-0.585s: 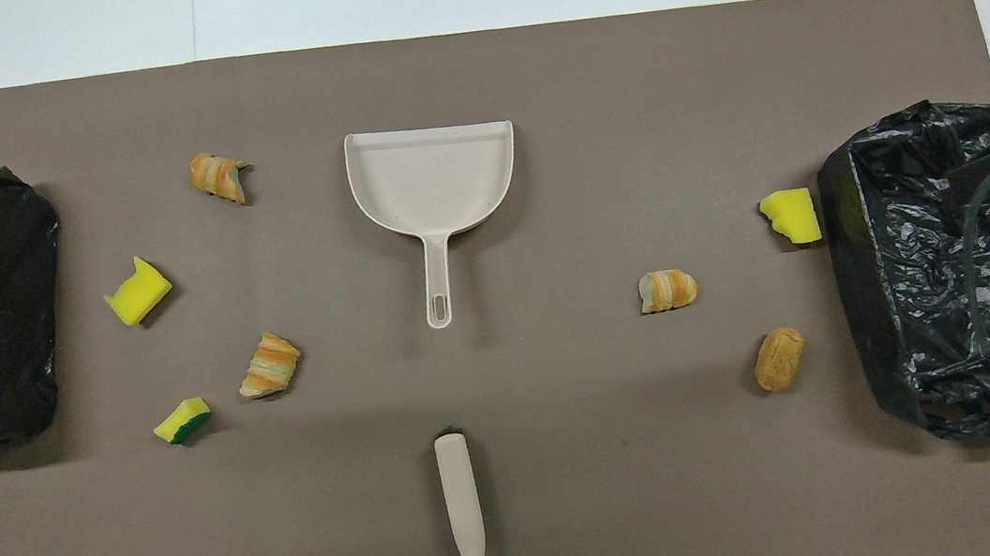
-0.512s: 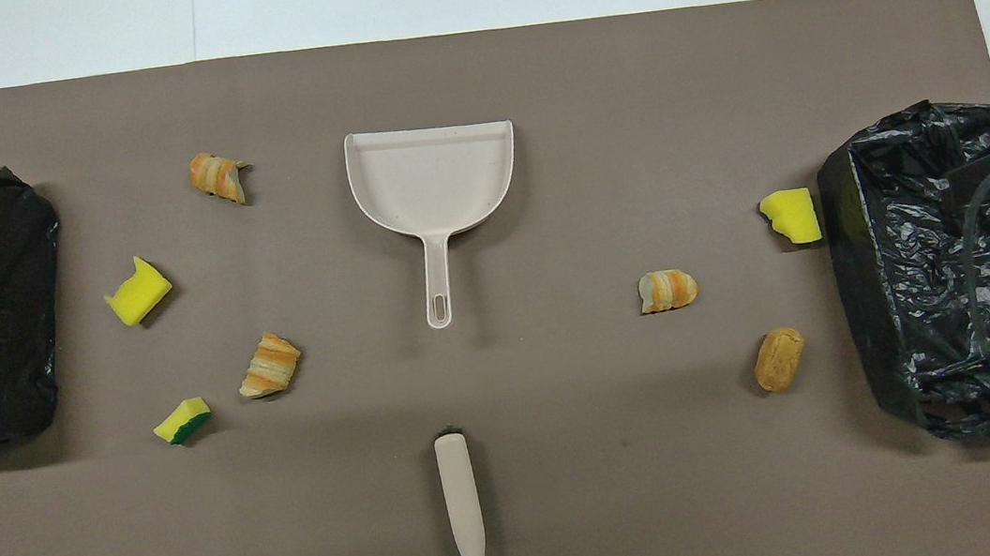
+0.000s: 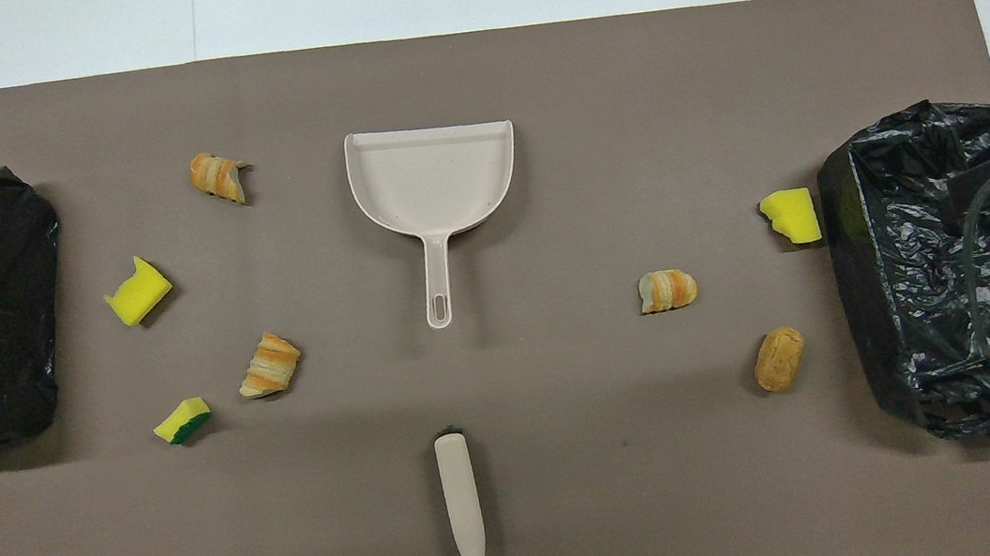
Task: Sweep and dump trash in bin
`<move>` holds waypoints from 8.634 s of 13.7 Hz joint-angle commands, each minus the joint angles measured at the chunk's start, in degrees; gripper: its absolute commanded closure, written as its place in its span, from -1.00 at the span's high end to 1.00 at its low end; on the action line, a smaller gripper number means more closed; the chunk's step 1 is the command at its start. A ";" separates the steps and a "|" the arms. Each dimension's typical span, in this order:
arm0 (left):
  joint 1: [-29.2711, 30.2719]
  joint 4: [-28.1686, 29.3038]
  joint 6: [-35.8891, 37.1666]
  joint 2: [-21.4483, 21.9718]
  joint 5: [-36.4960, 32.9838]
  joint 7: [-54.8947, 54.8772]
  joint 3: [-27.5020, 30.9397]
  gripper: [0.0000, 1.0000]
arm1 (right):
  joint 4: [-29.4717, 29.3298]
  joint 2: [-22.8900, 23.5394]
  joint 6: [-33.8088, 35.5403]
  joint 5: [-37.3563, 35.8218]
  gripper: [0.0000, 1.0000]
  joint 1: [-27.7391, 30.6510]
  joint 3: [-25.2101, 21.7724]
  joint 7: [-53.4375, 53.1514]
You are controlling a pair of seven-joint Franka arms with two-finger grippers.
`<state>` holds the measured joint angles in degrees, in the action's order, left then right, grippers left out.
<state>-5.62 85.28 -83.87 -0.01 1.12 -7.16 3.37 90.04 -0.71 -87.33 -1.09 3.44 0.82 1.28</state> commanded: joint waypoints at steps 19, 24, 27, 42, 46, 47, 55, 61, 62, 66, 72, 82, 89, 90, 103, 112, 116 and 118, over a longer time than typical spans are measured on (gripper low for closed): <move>-9.65 20.67 -6.12 11.68 0.64 1.35 -1.08 1.00 | 6.29 -4.39 -0.03 0.30 1.00 0.34 0.41 1.36; -23.01 36.78 -16.41 17.58 0.73 16.90 -1.08 1.00 | 6.20 -4.30 0.05 0.30 1.00 0.34 0.50 1.36; -30.03 42.24 -21.67 18.73 2.83 24.78 -1.17 1.00 | 6.20 -4.30 0.32 0.39 1.00 0.34 0.41 1.45; -57.40 61.59 -45.16 14.16 3.10 57.26 -1.26 -0.38 | 4.62 5.71 -6.44 5.23 1.00 -15.29 0.85 -9.70; -55.03 60.62 -41.74 13.64 3.10 56.29 -0.99 -1.00 | 2.95 9.58 -9.60 5.75 1.00 -22.67 0.85 -20.68; -52.93 60.27 -41.55 13.55 3.10 54.81 -0.99 -1.00 | 2.95 10.29 -9.87 5.58 1.00 -24.17 0.85 -22.53; -29.21 47.97 -32.76 11.80 -3.92 22.59 -0.64 -1.00 | 5.92 9.68 -14.71 9.60 1.00 -25.50 0.94 -24.12; -13.74 30.42 -33.47 -1.19 -5.33 -5.98 -0.55 -1.00 | 6.29 12.21 -19.81 7.01 1.00 -34.62 0.85 -32.37; -11.71 26.64 -33.55 -4.00 -6.38 -11.60 -0.55 -1.00 | 5.59 13.62 -20.85 4.29 0.98 -36.38 0.85 -34.22; -4.33 12.22 -36.19 -15.61 -10.69 -25.43 -0.64 -1.00 | 2.26 20.03 -25.26 2.68 0.95 -39.39 0.59 -40.28; -0.27 -4.65 -43.31 -31.34 -17.29 -46.19 -0.47 -1.00 | -6.63 31.64 -34.47 -3.56 0.87 -41.41 0.50 -50.22; -1.15 9.61 -44.46 -25.77 -22.92 -57.00 -0.64 -1.00 | -6.10 33.32 -37.39 -10.59 -0.87 -42.20 0.76 -53.57; -3.16 28.97 -39.73 -10.20 -22.56 -51.23 -0.99 -1.00 | -6.02 33.32 -37.74 -10.24 0.29 -41.59 0.76 -53.04; -4.38 30.20 -37.71 -8.79 -22.56 -47.72 -0.99 -1.00 | -5.93 33.32 -38.78 -9.89 0.28 -41.50 0.76 -53.04; 1.31 43.48 -25.56 8.36 -18.43 4.73 -0.64 -1.00 | -4.44 31.57 -39.05 -10.16 -1.00 -40.10 0.67 -45.26; 2.11 51.21 -29.24 9.15 -18.17 27.89 -0.99 -1.00 | 0.40 22.96 -31.09 -5.77 -1.00 -32.98 0.76 -4.05; -5.52 51.65 -33.01 6.96 -12.55 32.96 -0.99 -1.00 | 0.66 20.75 -23.51 -5.50 -1.00 -28.59 0.76 17.21; -9.91 51.57 -38.01 4.07 -12.10 40.08 -0.99 -1.00 | 0.84 20.58 -21.05 -5.50 -1.00 -26.48 0.76 27.85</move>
<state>-11.74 136.04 -117.59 5.94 -11.58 27.49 1.70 88.86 21.31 -109.46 -7.69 -25.17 0.99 20.35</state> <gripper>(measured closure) 0.744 0.687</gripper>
